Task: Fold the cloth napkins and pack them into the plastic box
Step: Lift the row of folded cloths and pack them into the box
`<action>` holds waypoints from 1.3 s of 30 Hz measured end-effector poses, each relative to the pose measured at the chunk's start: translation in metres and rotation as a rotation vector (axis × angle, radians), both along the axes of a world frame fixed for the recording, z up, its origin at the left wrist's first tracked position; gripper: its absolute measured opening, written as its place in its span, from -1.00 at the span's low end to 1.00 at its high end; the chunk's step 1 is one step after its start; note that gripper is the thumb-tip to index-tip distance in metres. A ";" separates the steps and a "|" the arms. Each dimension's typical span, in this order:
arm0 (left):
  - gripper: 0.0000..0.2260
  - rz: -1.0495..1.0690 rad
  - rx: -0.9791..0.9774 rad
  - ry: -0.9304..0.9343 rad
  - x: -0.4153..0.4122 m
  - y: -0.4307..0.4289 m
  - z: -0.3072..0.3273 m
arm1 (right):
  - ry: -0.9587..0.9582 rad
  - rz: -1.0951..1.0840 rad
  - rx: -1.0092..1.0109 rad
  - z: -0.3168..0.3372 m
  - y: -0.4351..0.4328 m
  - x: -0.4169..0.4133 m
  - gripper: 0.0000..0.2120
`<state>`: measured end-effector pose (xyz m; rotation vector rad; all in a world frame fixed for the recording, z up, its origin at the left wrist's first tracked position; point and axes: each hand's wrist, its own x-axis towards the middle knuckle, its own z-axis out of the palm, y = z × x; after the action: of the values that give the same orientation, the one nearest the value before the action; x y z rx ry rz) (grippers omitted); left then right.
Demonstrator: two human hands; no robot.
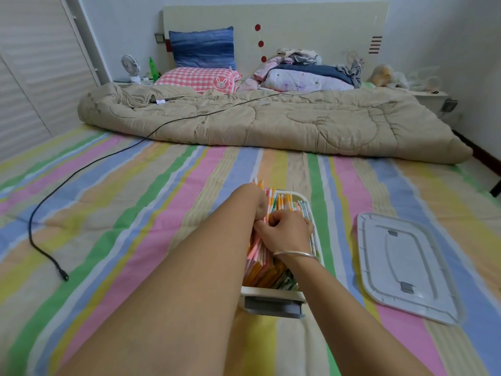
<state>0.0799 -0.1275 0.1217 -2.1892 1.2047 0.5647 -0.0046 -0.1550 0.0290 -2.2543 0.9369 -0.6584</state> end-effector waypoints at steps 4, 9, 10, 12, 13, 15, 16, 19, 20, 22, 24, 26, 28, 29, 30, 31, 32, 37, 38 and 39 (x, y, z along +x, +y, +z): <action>-0.78 0.003 -0.026 -0.005 0.002 -0.003 -0.007 | 0.013 0.027 -0.008 0.002 -0.005 -0.001 -0.57; -0.71 0.025 -0.105 -0.005 0.003 0.000 -0.011 | 0.009 0.087 0.014 0.008 -0.013 -0.009 -0.59; -0.76 0.028 -0.100 -0.003 0.004 0.001 -0.013 | 0.003 0.093 0.027 0.009 -0.014 -0.009 -0.59; -0.74 0.070 -0.103 0.007 0.008 0.004 -0.016 | -0.044 0.110 0.088 0.008 -0.016 -0.009 -0.59; -0.70 0.088 -0.097 0.006 0.009 0.005 -0.017 | -0.075 0.114 0.118 0.008 -0.016 -0.009 -0.59; -0.68 0.091 -0.084 0.017 0.011 0.008 -0.019 | -0.090 0.117 0.127 0.010 -0.016 -0.010 -0.60; -0.68 0.082 -0.073 0.024 0.010 0.009 -0.019 | -0.073 0.117 0.109 0.012 -0.016 -0.010 -0.61; -0.74 0.067 -0.059 0.050 0.010 0.013 -0.013 | 0.013 0.107 0.076 0.016 -0.013 -0.008 -0.61; -0.74 0.090 -0.073 0.054 0.009 0.013 -0.010 | 0.039 0.096 0.078 0.018 -0.012 -0.007 -0.60; -0.81 0.136 -0.094 0.060 0.008 0.014 -0.006 | 0.057 0.069 0.074 0.018 -0.010 -0.005 -0.58; -0.77 0.199 -0.117 0.108 0.005 0.018 0.000 | 0.046 0.047 0.065 0.017 -0.007 -0.003 -0.57; -0.72 0.254 -0.162 0.173 0.004 0.020 0.001 | 0.024 0.038 0.061 0.016 -0.005 -0.002 -0.57; -0.72 0.351 -0.227 0.291 0.010 0.022 -0.004 | 0.017 0.035 0.050 0.015 -0.004 -0.003 -0.58; -0.75 0.424 -0.254 0.399 0.015 0.024 -0.005 | 0.018 0.033 0.038 0.015 -0.003 -0.004 -0.58; -0.78 0.537 -0.302 0.573 0.021 0.028 -0.007 | 0.015 0.036 0.023 0.015 -0.002 -0.005 -0.58; -0.81 0.677 -0.392 0.781 0.025 0.034 -0.007 | 0.018 0.039 0.006 0.015 -0.001 -0.006 -0.58; -0.84 0.811 -0.487 0.984 0.028 0.040 -0.007 | 0.027 0.037 -0.012 0.015 0.000 -0.006 -0.58; -0.74 1.155 -0.925 1.367 0.020 0.059 -0.013 | 0.085 0.051 0.006 0.023 0.008 -0.004 -0.59; -0.67 1.157 -0.976 1.329 0.015 0.056 -0.017 | 0.121 0.100 0.012 0.025 0.009 -0.001 -0.47; -0.63 1.154 -1.015 1.294 0.010 0.052 -0.022 | 0.170 0.147 0.003 0.026 0.009 0.002 -0.41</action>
<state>0.0900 -0.0750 0.0994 -3.3966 0.4614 2.5799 -0.0031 -0.1455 0.0552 -2.3779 0.8393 -0.4056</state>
